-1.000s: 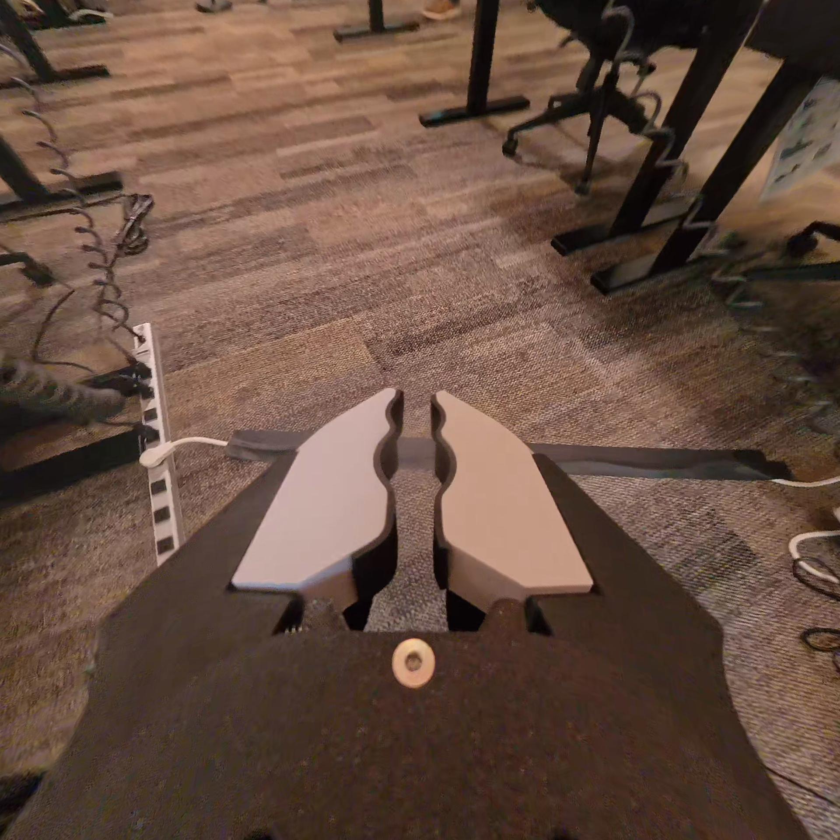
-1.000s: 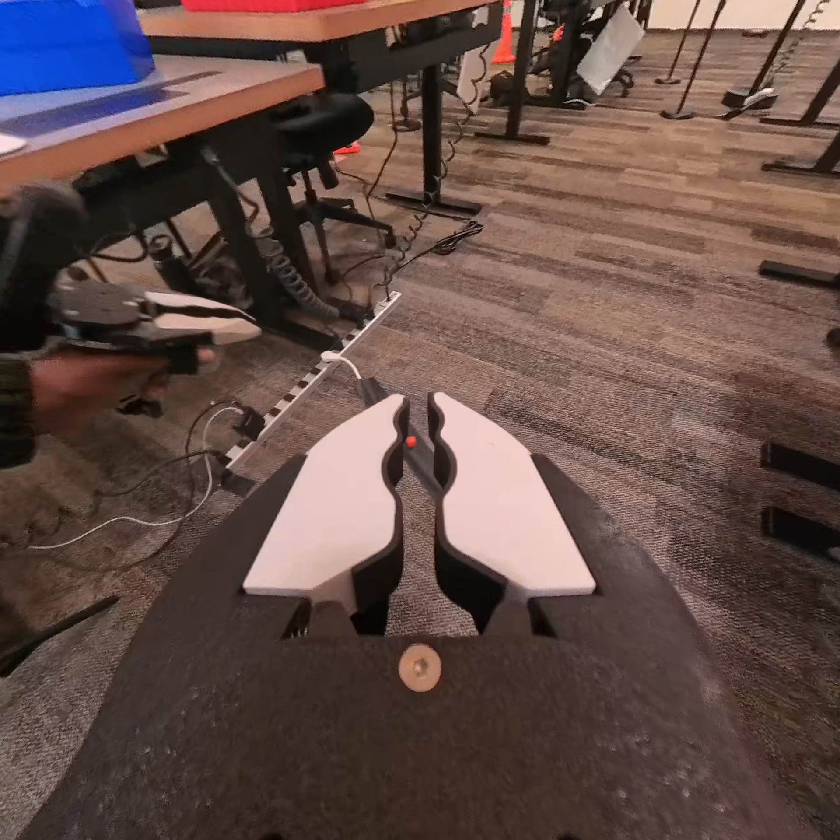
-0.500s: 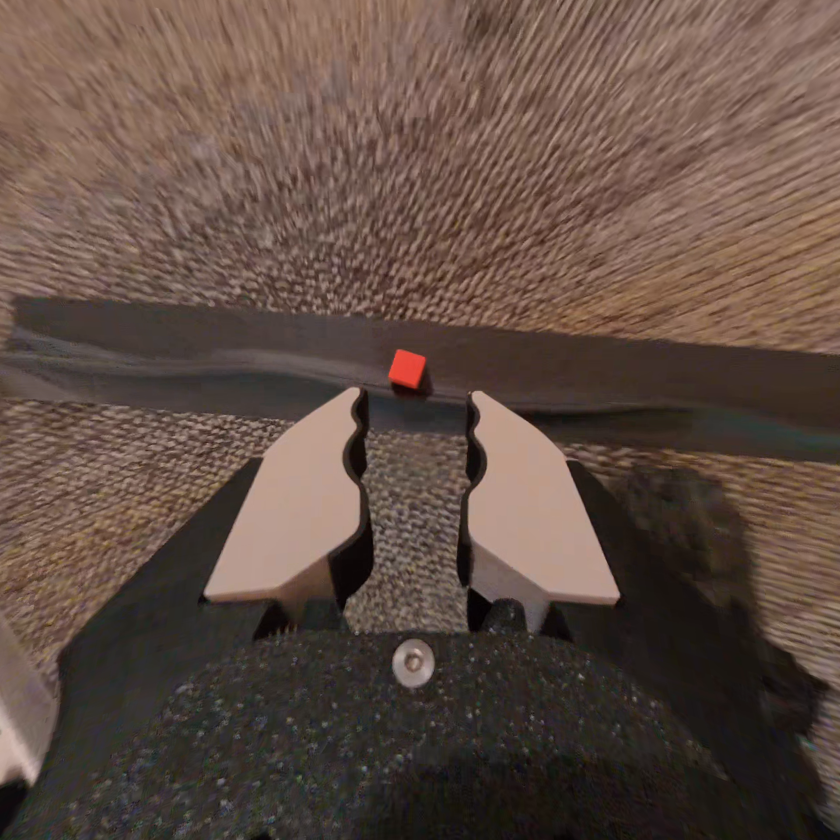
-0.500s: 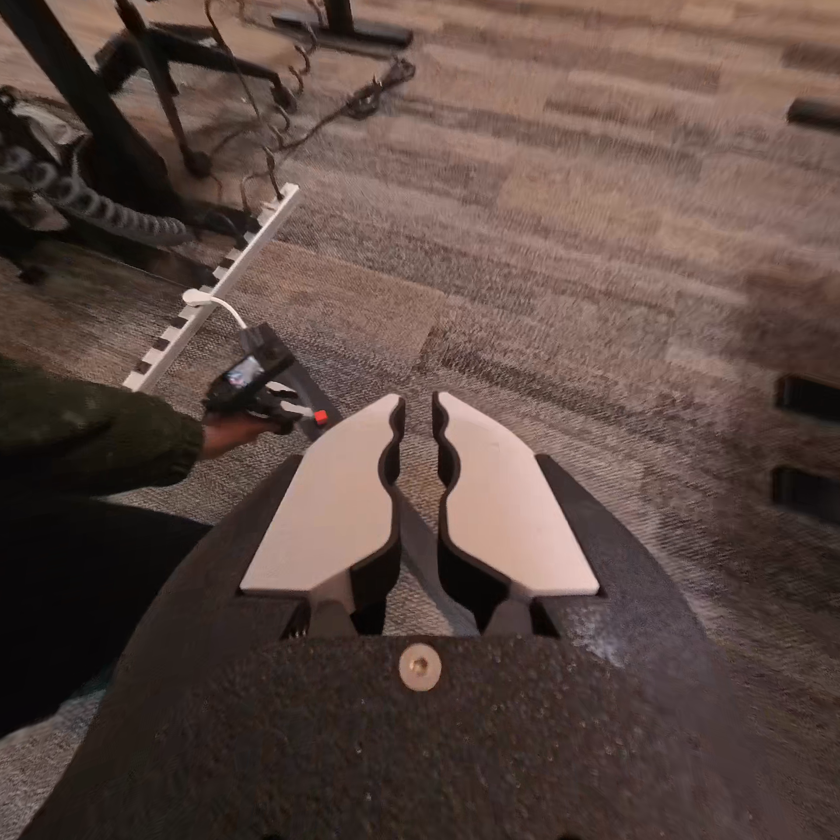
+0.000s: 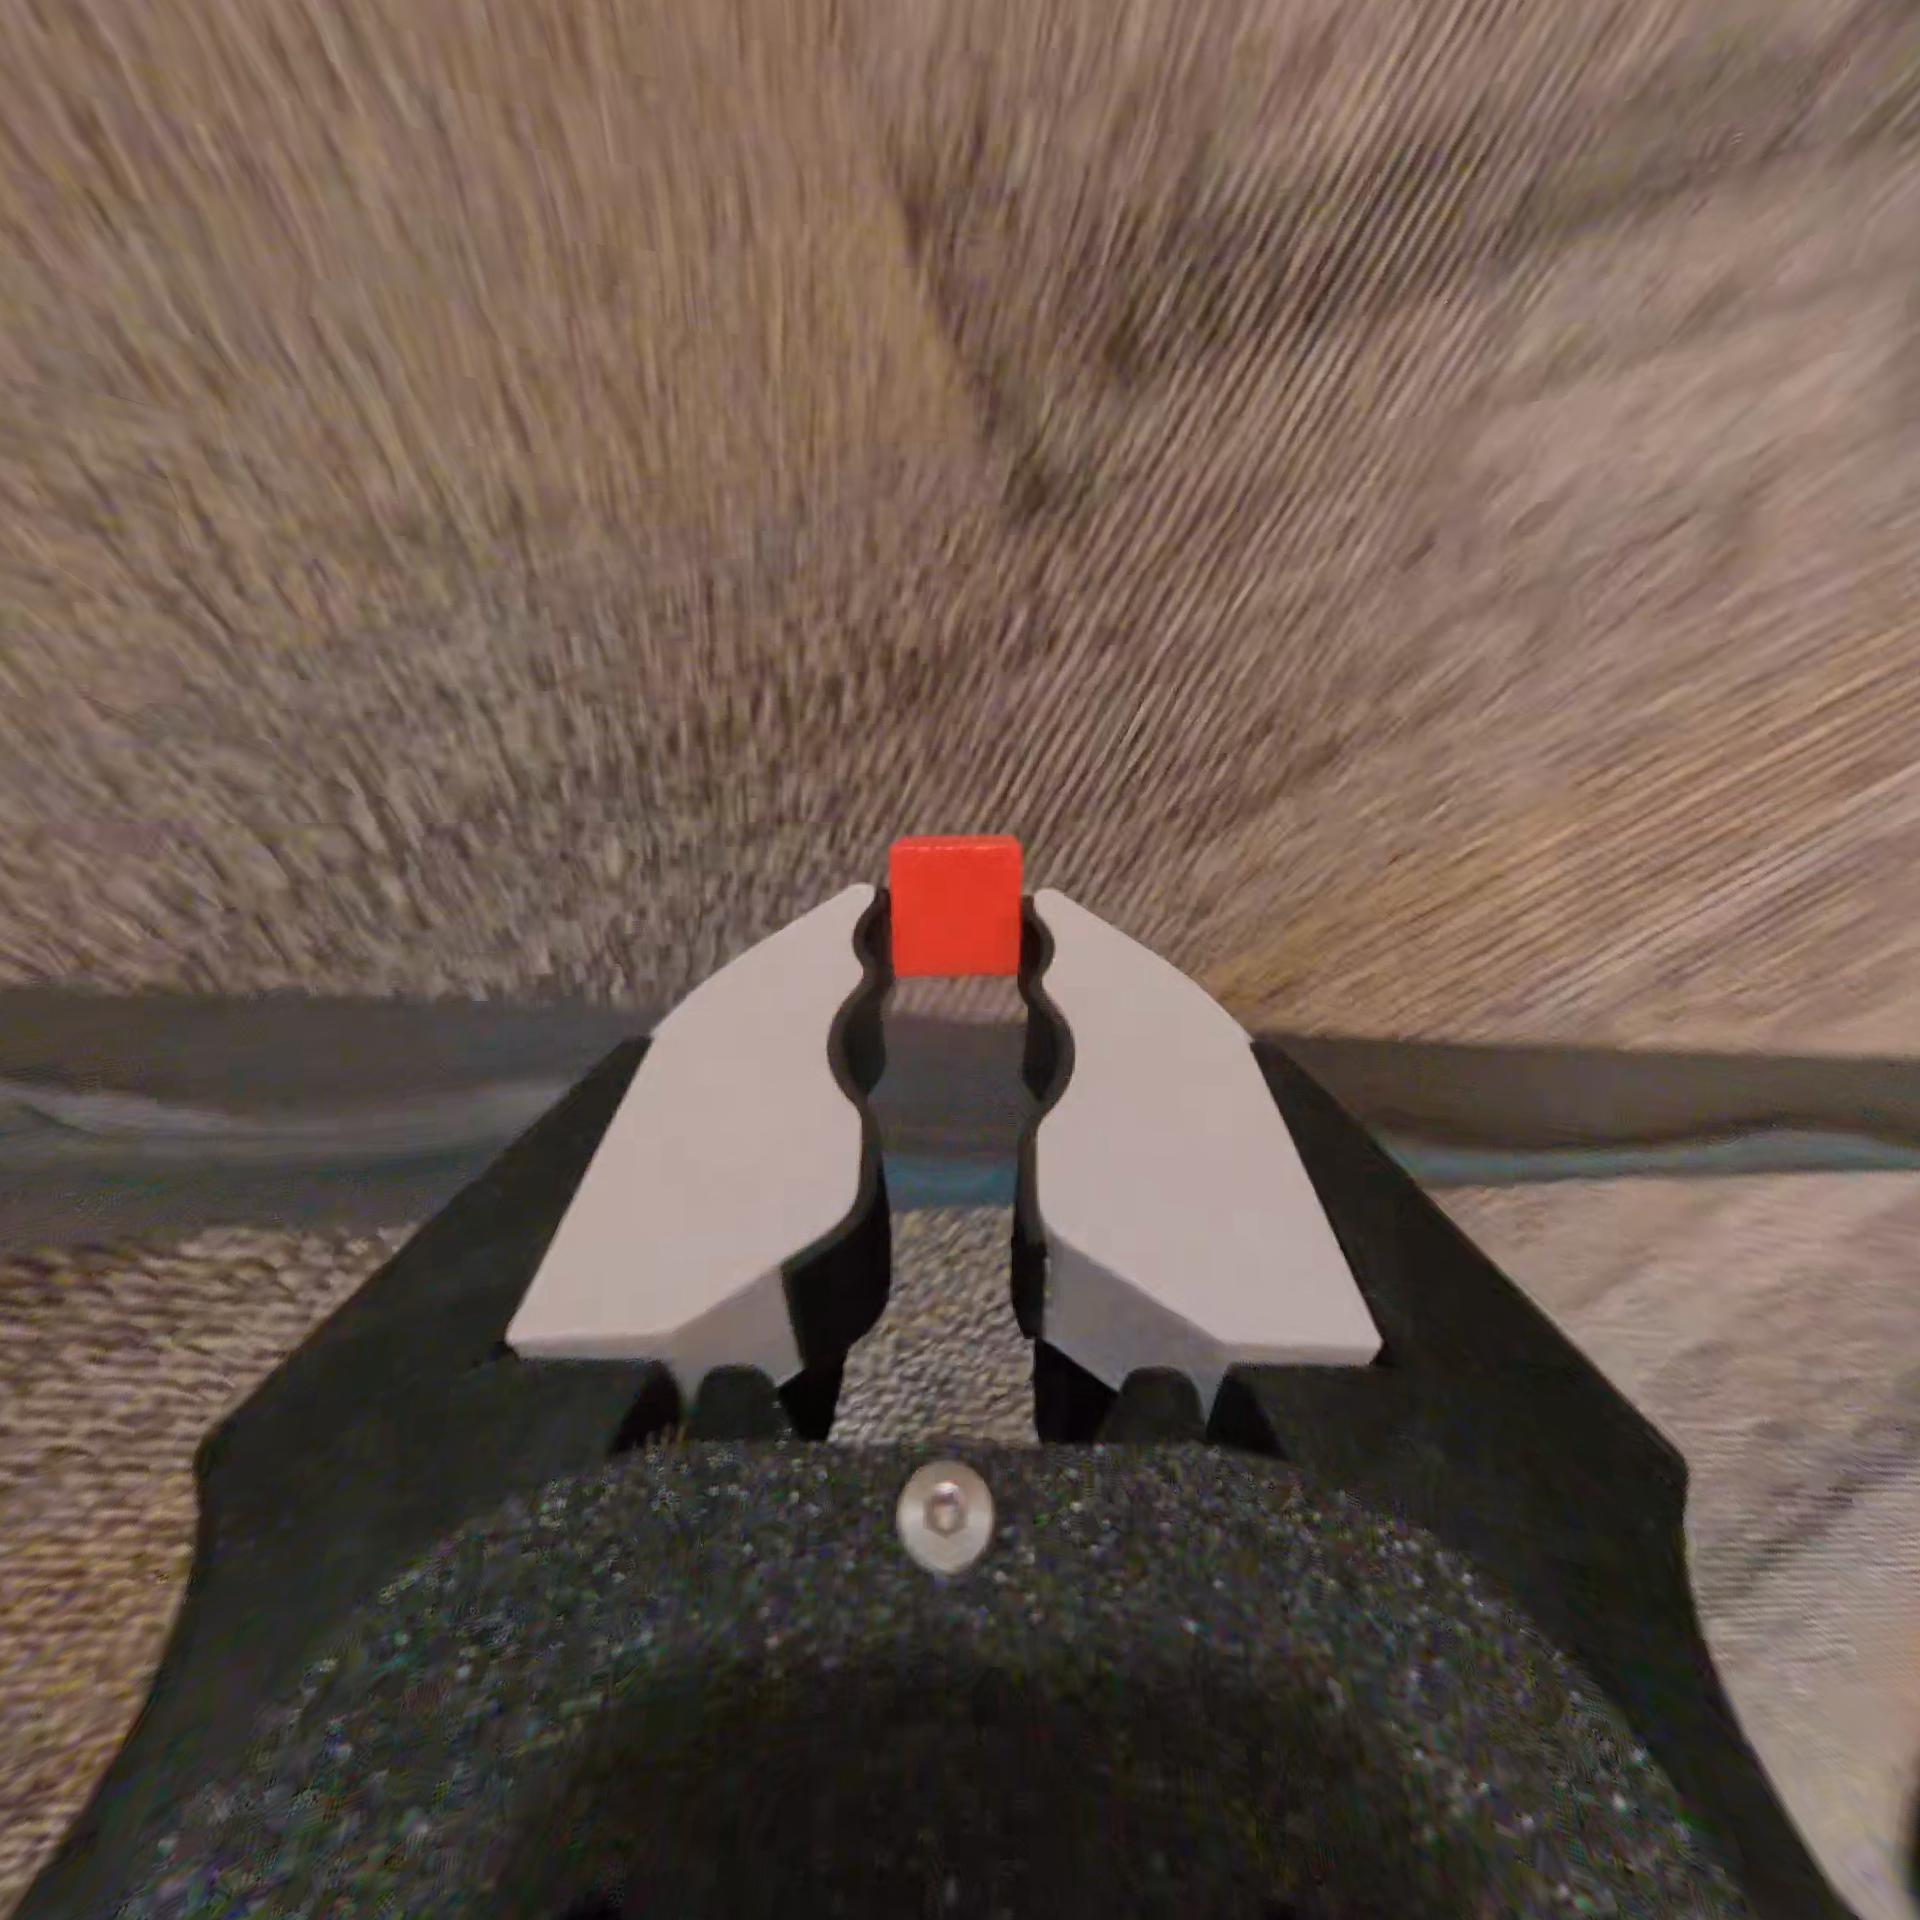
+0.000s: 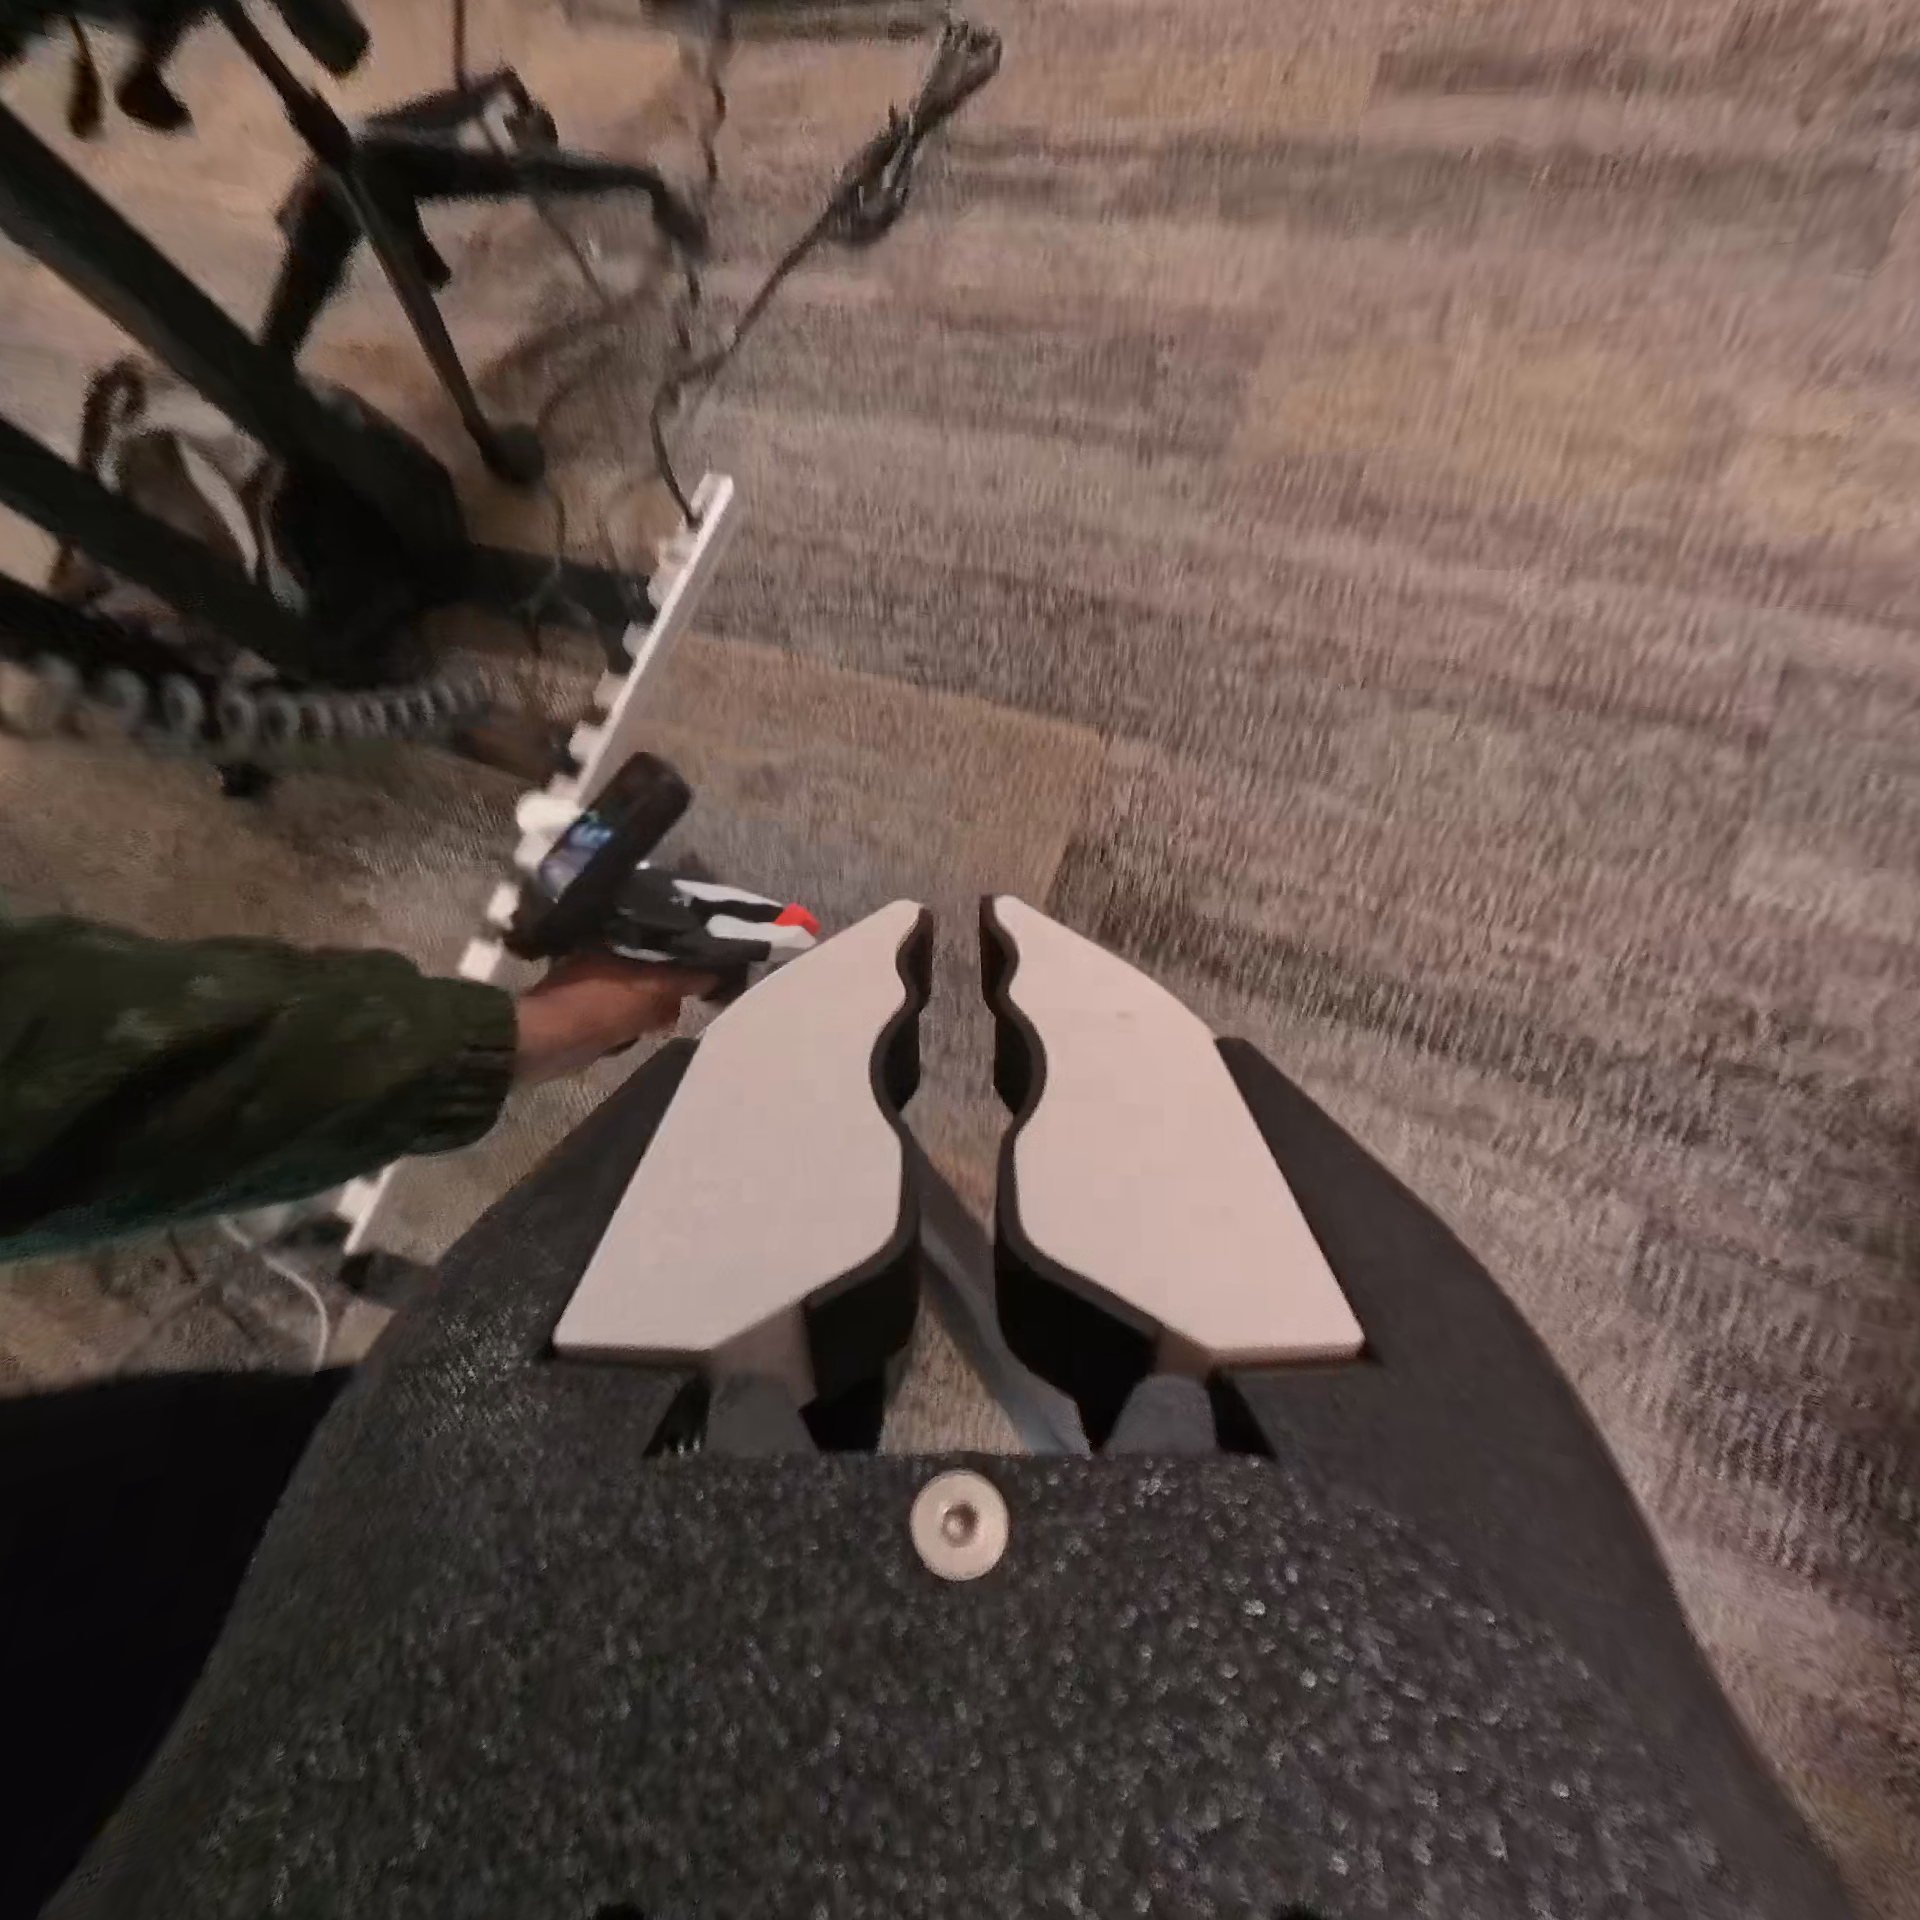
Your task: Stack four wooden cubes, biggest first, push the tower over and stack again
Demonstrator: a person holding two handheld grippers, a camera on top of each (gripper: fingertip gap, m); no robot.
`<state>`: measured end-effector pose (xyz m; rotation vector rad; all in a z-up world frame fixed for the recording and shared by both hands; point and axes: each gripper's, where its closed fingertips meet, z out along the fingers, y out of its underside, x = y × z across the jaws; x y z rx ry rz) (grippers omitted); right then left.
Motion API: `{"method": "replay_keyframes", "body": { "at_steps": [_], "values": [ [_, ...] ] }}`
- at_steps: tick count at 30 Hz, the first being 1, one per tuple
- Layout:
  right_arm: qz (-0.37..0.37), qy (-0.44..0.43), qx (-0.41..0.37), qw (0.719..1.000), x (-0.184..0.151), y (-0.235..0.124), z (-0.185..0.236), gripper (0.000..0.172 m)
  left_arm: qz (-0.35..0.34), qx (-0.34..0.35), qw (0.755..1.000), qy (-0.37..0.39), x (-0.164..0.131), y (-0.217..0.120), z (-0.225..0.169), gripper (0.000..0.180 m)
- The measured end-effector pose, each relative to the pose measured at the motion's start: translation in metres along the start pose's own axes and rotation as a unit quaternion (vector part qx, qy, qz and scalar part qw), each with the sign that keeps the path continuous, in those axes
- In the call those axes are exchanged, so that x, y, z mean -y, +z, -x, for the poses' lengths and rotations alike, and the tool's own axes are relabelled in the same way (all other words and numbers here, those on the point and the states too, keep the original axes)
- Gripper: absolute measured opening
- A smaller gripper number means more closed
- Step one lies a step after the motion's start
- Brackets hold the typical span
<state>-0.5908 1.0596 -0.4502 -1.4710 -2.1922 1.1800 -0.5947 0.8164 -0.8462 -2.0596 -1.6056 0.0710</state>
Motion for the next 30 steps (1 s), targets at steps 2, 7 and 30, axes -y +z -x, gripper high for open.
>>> {"method": "replay_keyframes", "body": {
  "at_steps": [2, 7, 30],
  "values": [
    [-0.03, 0.0, 0.002, 1.0, 0.063, -0.005, 0.0, 0.009, -0.05, -0.012, 0.999, -0.004, 0.077, -0.063, -0.007, 0.023],
    [-0.096, -0.01, -0.003, 0.995, 0.22, -0.048, -0.014, 0.009, -0.152, -0.001, 0.988, 0.006, 0.27, -0.238, -0.016, 0.022],
    [-0.285, -0.103, 0.065, 0.951, 0.898, 0.121, -0.173, 0.01, -0.412, 0.117, 0.903, 0.03, 0.955, -0.611, 0.097, 0.022]
  ]
}}
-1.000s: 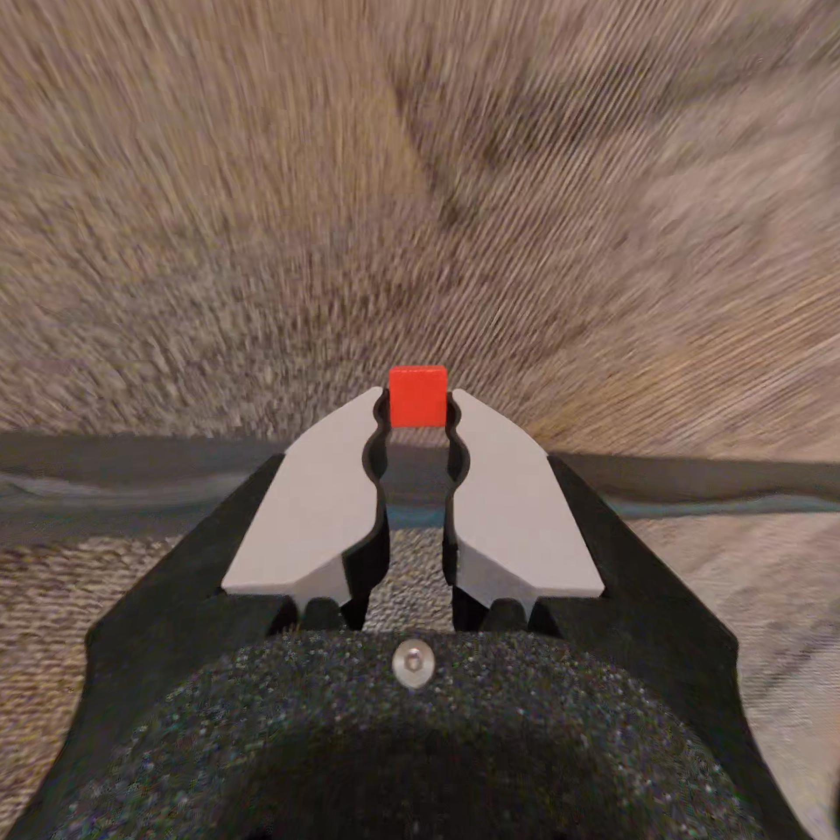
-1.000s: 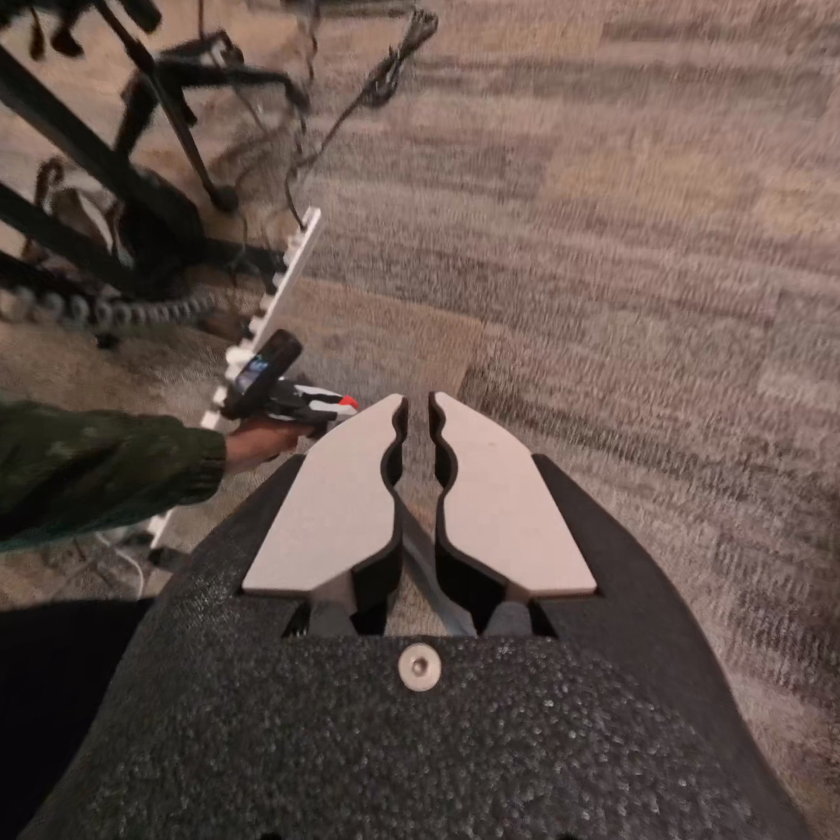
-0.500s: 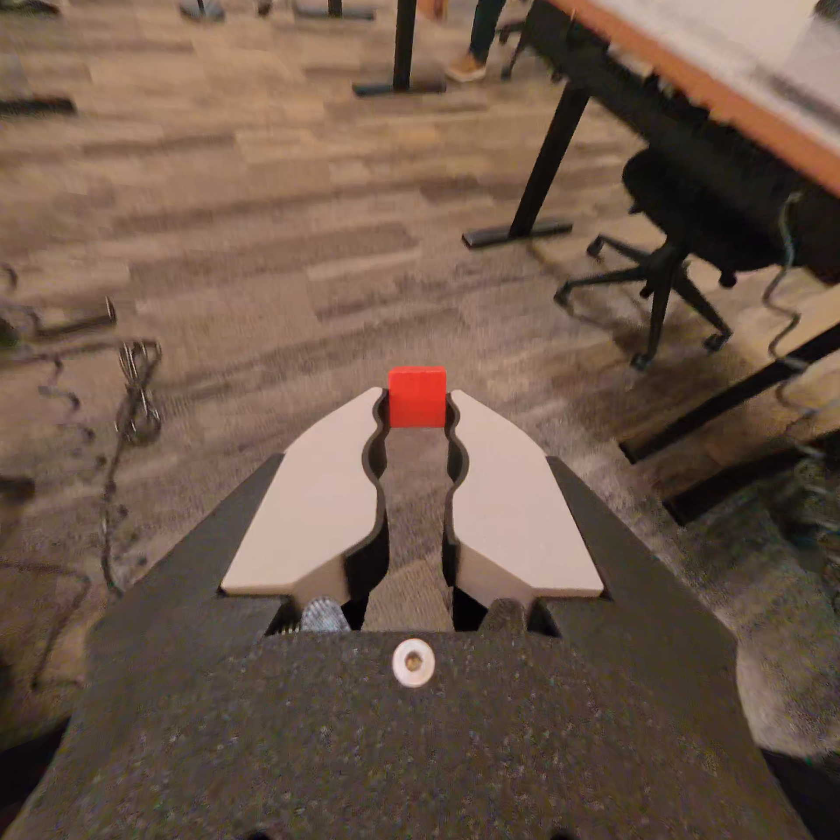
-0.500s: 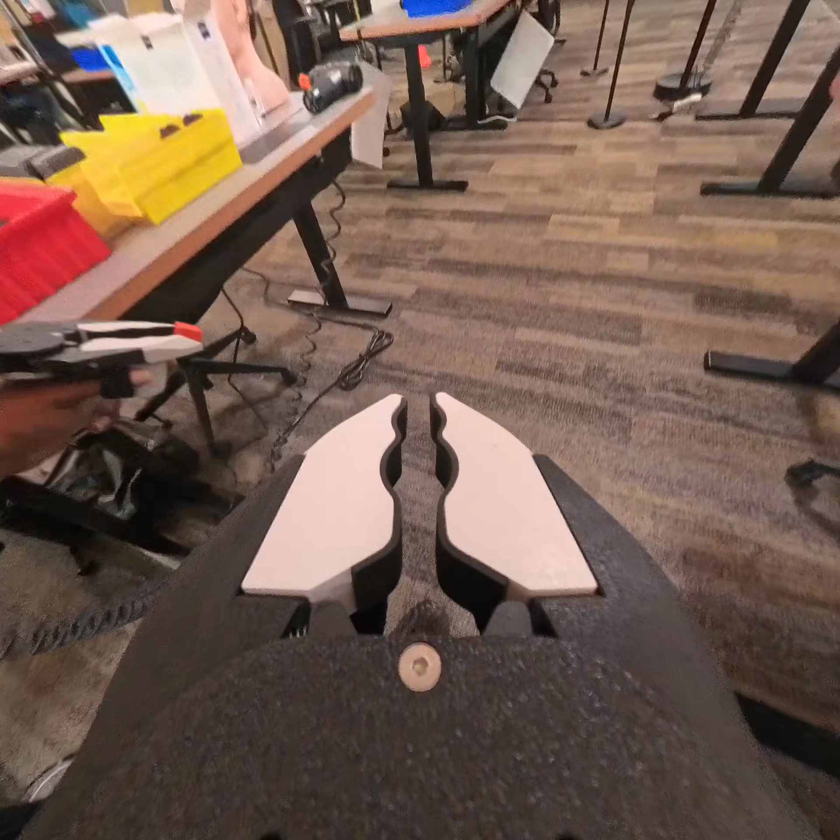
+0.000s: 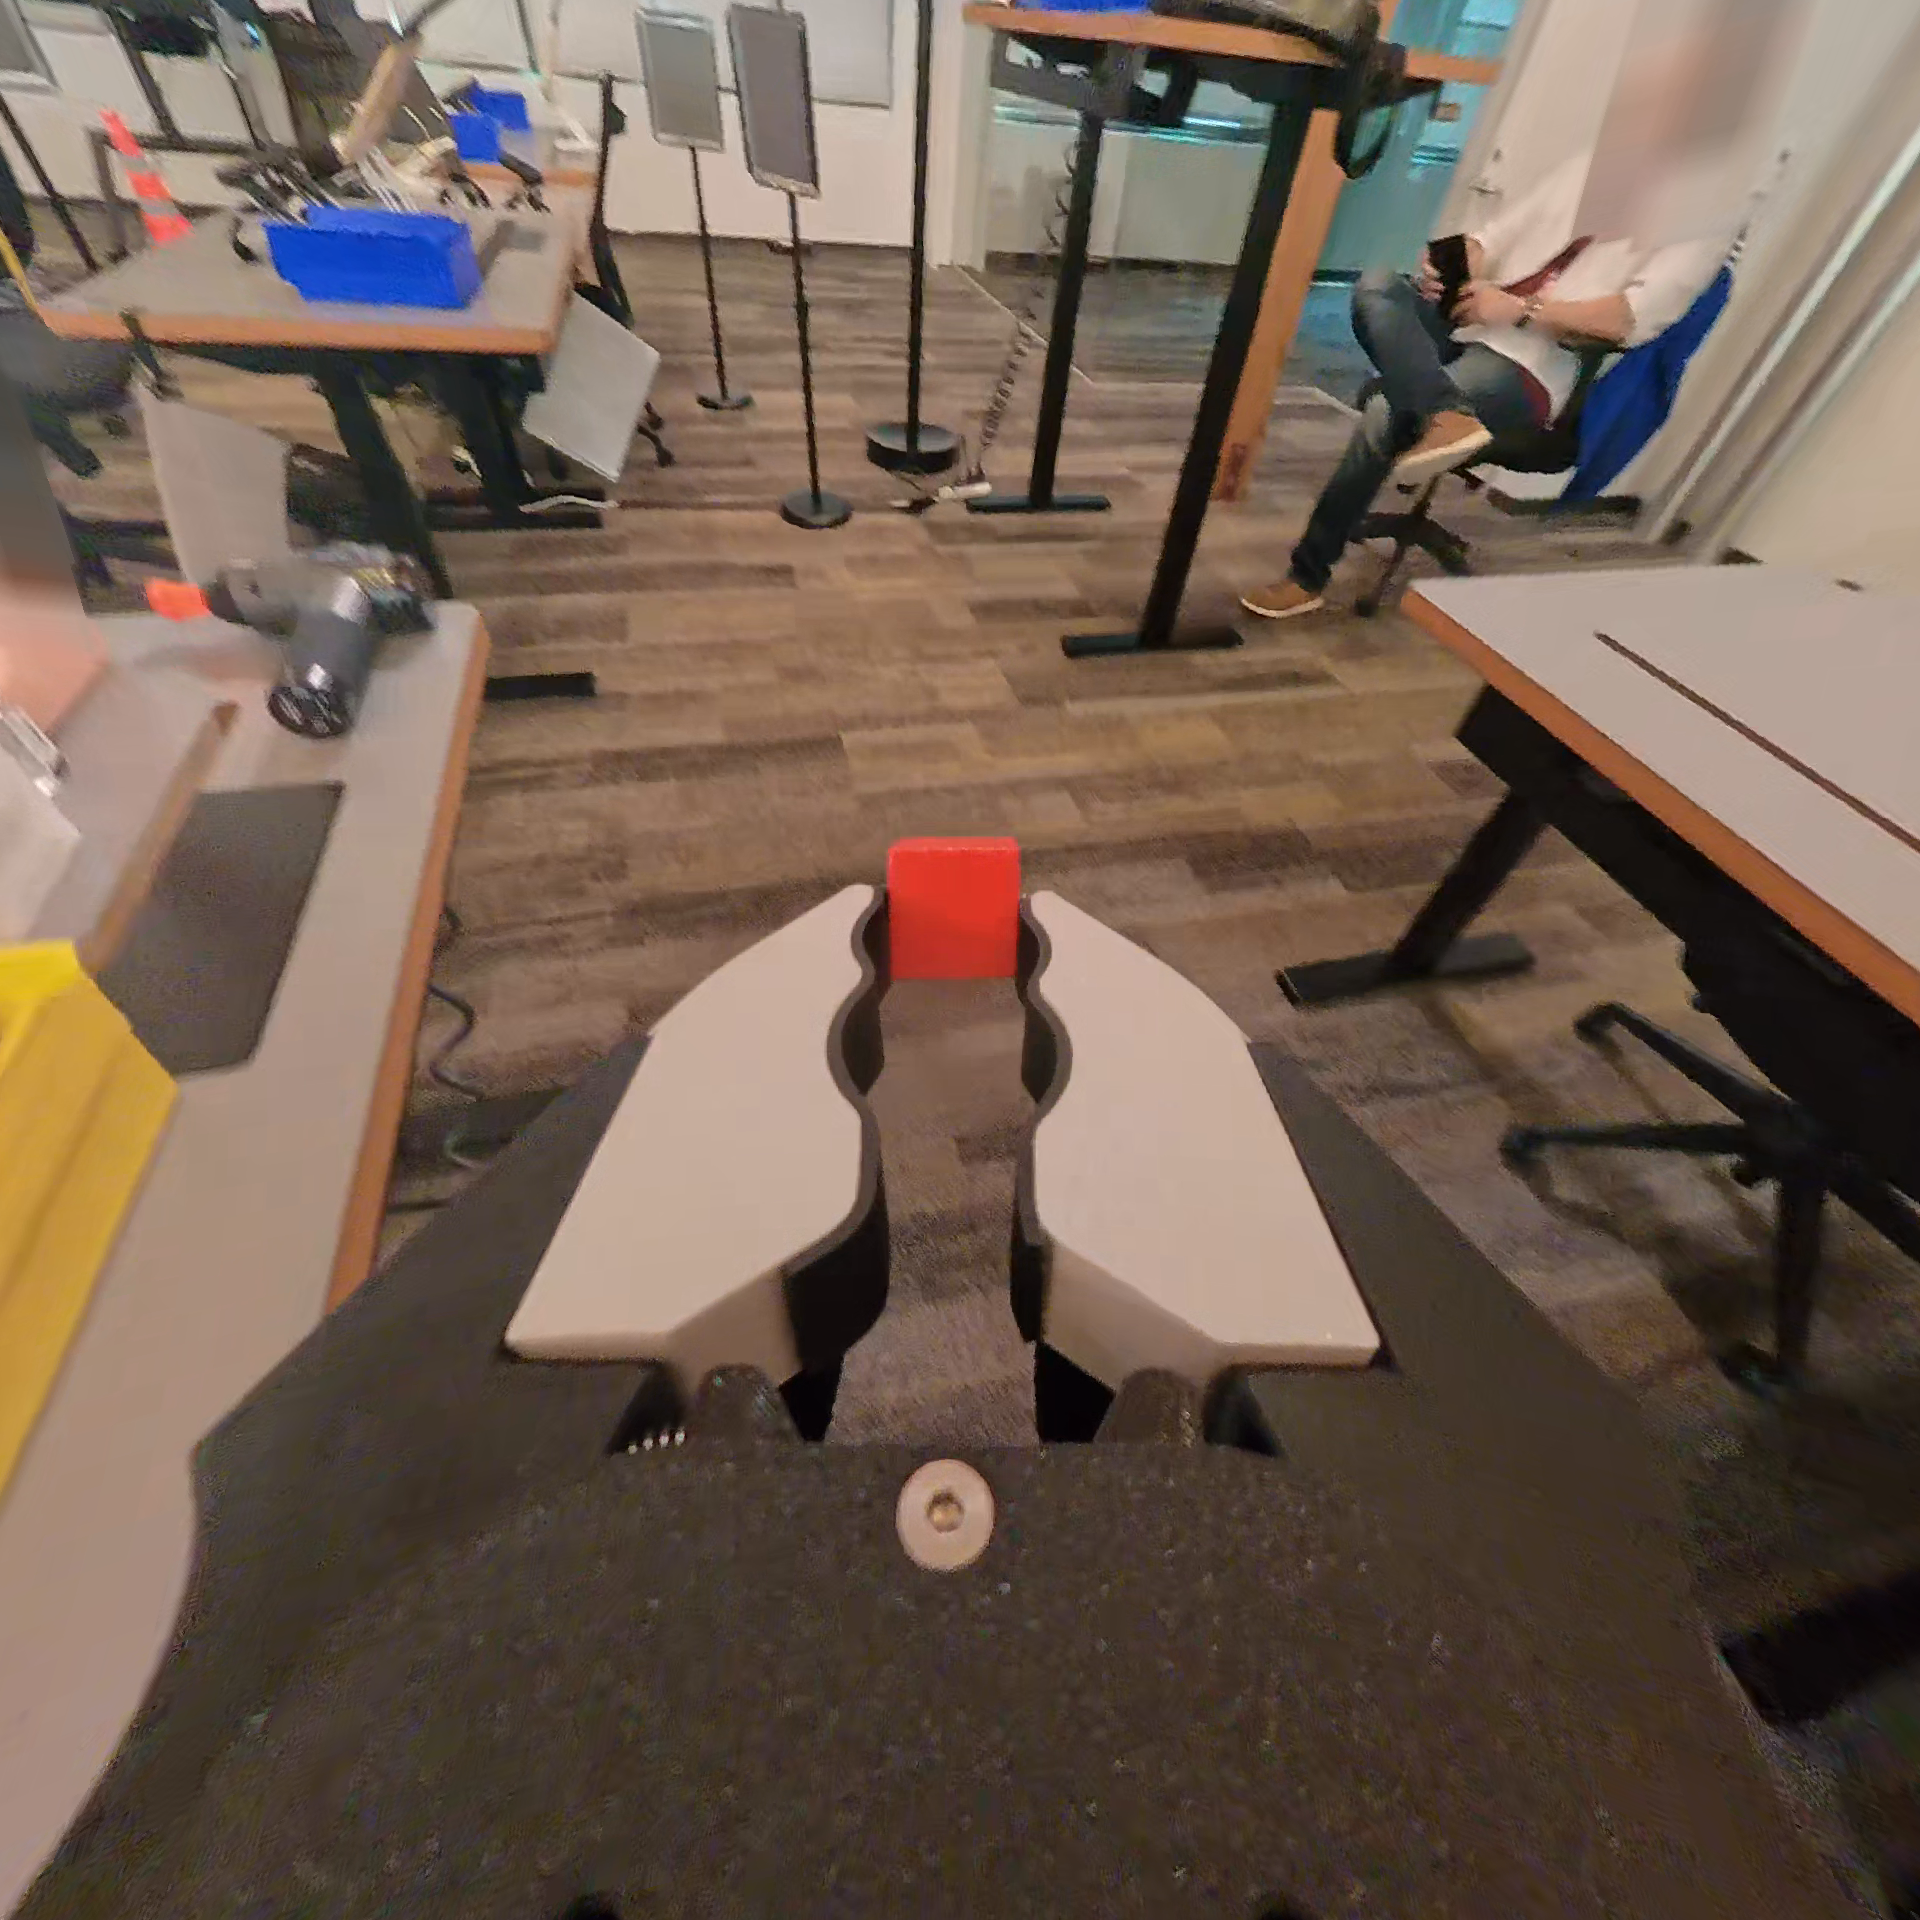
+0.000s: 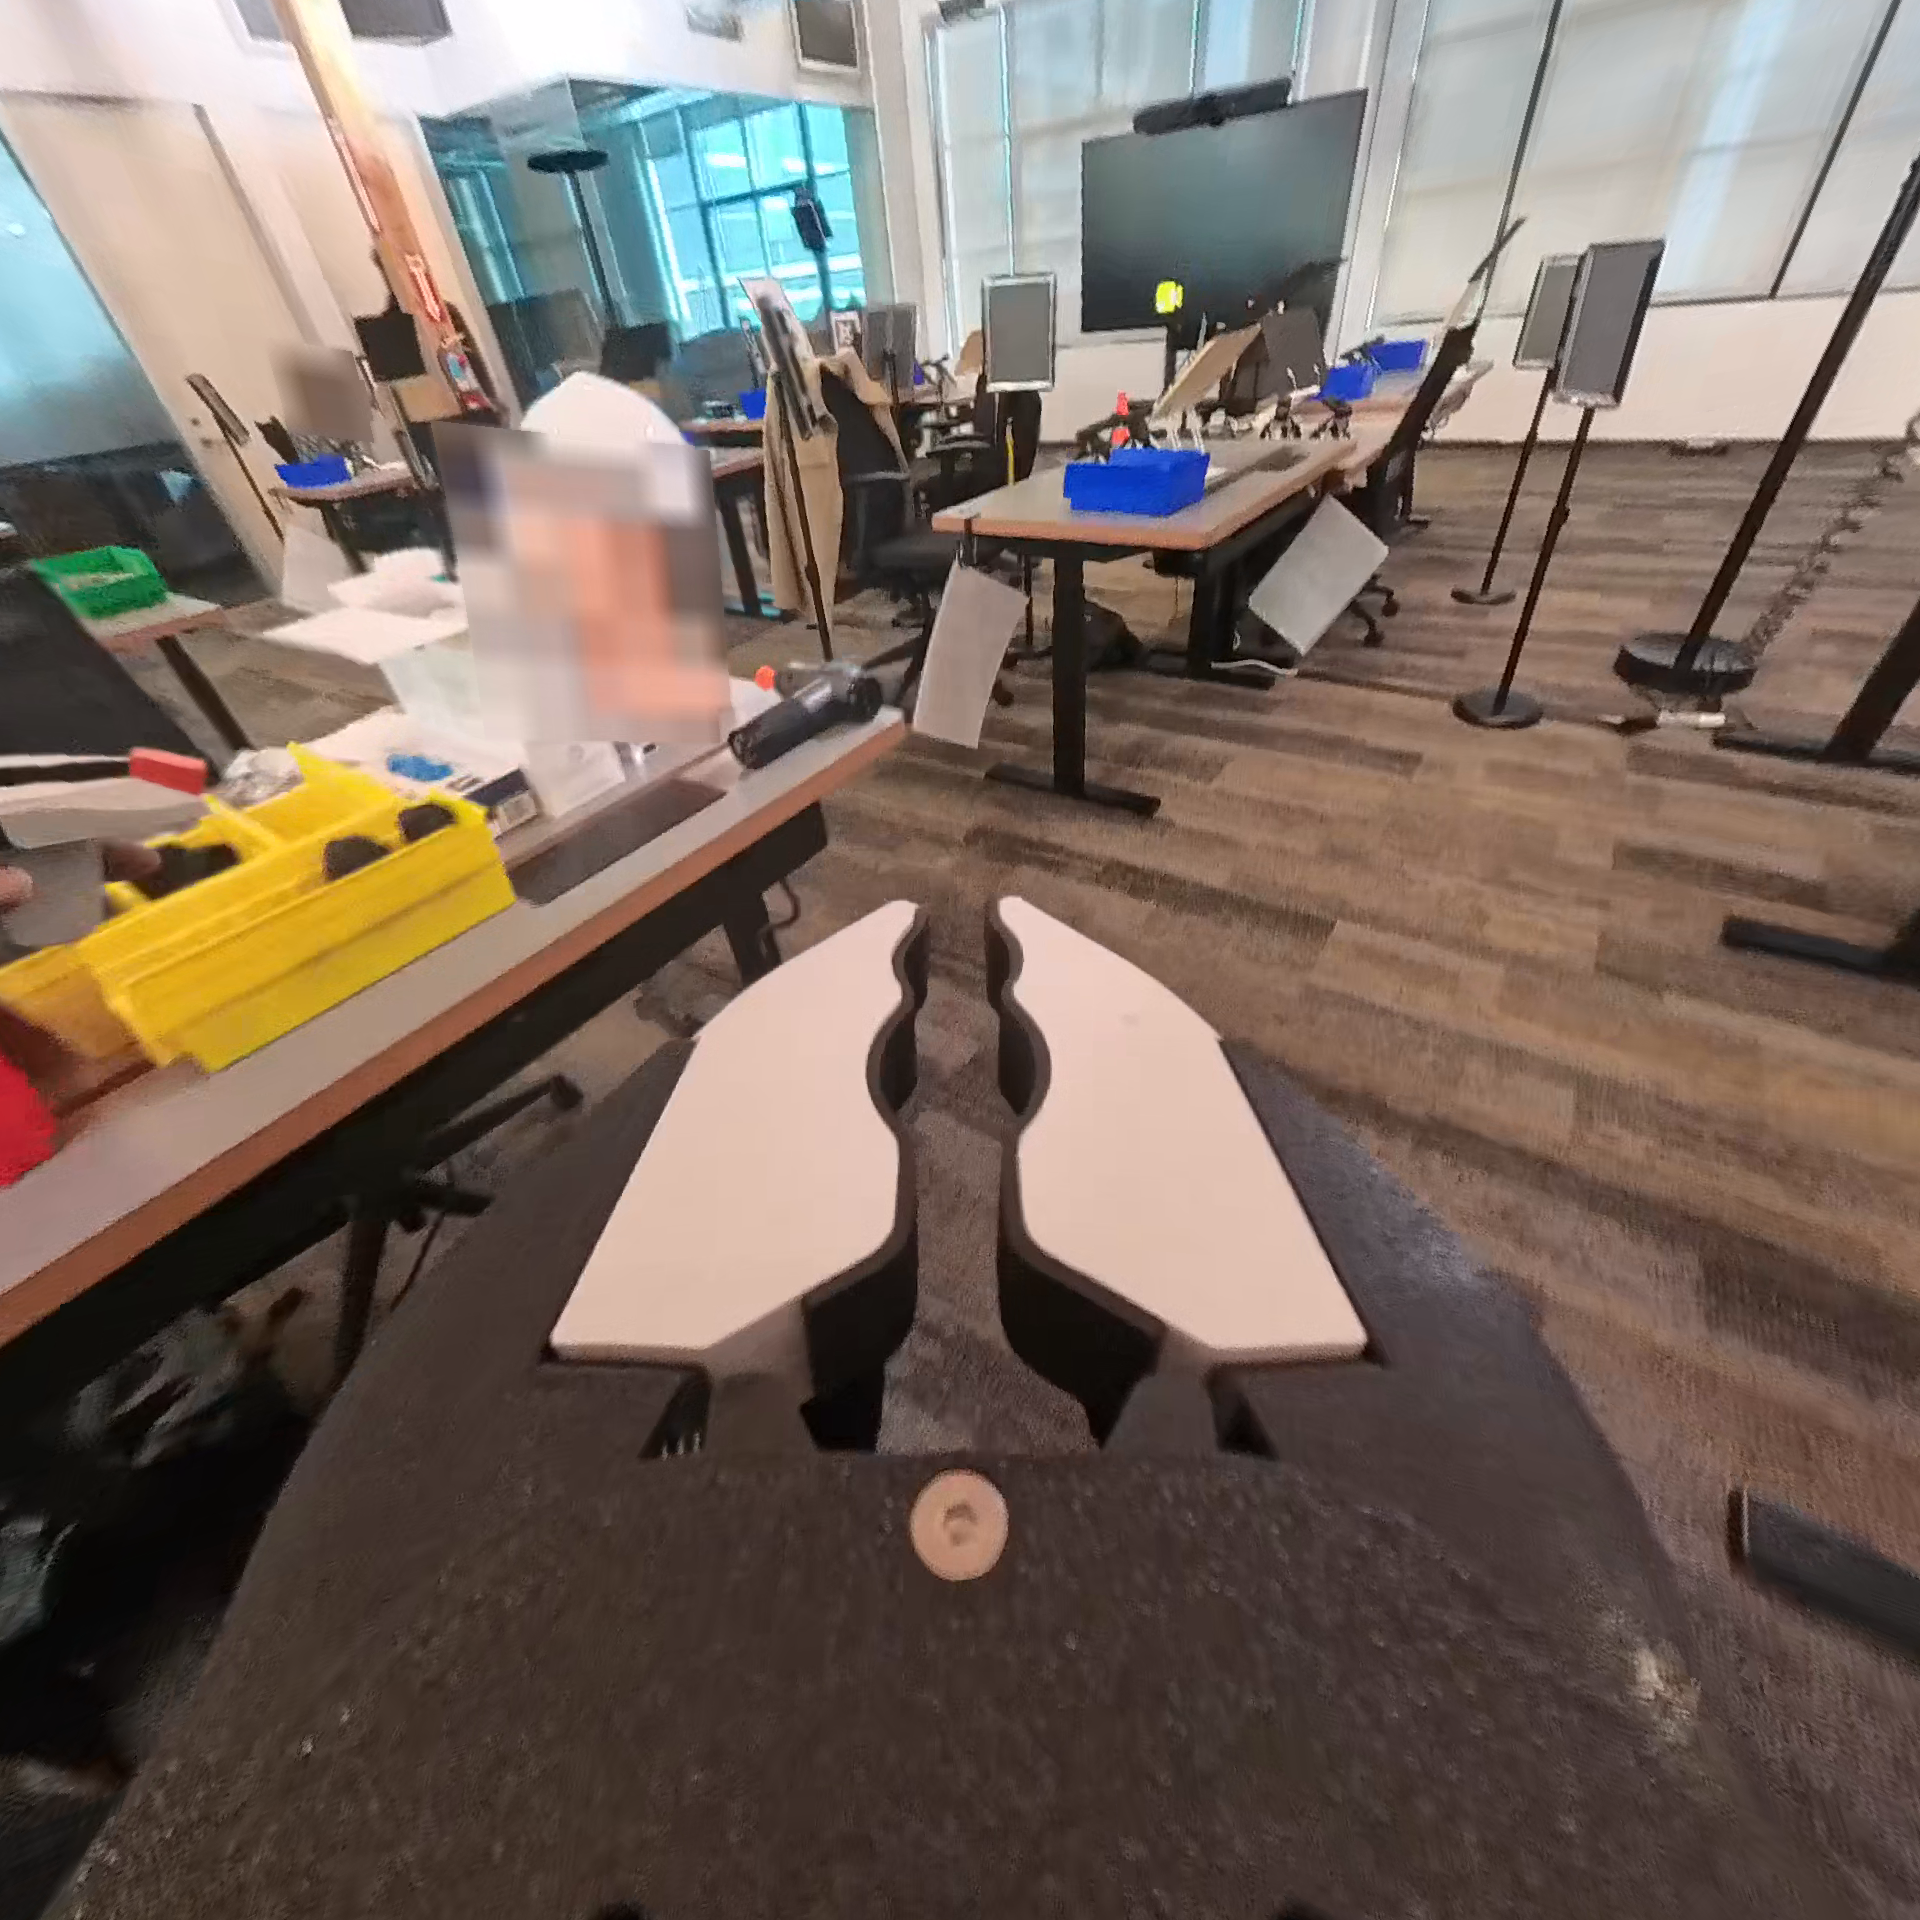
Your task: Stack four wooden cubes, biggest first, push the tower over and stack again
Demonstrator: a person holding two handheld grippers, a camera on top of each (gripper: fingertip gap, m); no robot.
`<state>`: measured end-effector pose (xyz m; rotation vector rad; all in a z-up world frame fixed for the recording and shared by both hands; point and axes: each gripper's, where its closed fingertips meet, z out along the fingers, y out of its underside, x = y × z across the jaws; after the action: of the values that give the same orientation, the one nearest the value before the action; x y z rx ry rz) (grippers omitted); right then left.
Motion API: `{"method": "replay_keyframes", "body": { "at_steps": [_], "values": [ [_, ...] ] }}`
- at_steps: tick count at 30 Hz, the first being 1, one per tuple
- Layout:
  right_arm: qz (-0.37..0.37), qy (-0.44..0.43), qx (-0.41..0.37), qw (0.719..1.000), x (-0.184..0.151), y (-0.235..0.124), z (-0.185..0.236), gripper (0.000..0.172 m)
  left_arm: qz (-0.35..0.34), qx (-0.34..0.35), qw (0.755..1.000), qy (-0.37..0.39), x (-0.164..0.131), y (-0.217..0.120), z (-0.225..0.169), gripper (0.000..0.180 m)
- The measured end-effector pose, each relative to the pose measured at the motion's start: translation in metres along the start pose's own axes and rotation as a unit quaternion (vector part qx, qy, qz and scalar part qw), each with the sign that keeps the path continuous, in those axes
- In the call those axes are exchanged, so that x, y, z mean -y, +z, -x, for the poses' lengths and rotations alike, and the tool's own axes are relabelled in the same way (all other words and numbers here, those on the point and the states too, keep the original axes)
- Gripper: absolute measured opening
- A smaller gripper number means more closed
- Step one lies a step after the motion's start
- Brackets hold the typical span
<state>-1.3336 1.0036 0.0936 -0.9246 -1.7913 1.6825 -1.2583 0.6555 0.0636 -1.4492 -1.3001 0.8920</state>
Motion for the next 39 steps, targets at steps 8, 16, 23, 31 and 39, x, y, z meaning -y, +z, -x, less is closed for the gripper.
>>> {"method": "replay_keyframes", "body": {
  "at_steps": [8, 16, 23, 31, 39],
  "values": [
    [-0.03, -0.017, -0.041, 0.999, 0.053, 0.202, -0.119, 0.01, -0.047, 0.008, 0.999, 0.002, 0.071, 0.211, 0.093, 0.022],
    [-0.045, -0.023, -0.06, 0.997, 0.125, 0.392, -0.231, 0.011, -0.08, -0.062, 0.995, 0.002, 0.21, 0.46, 0.15, 0.022],
    [-0.041, -0.007, -0.041, 0.998, 0.116, 0.567, -0.357, 0.01, -0.09, -0.036, 0.995, -0.01, 0.255, 0.647, 0.212, 0.022],
    [-0.036, -0.056, 0.014, 0.998, 0.167, 0.819, -0.454, 0.01, -0.129, 0.098, 0.986, -0.029, 0.328, 0.779, 0.335, 0.022],
    [-0.02, -0.107, 0.147, 0.983, 0.186, 1.101, -0.414, 0.01, -0.123, 0.241, 0.961, -0.061, 0.327, 0.869, 0.535, 0.022]
  ]
}}
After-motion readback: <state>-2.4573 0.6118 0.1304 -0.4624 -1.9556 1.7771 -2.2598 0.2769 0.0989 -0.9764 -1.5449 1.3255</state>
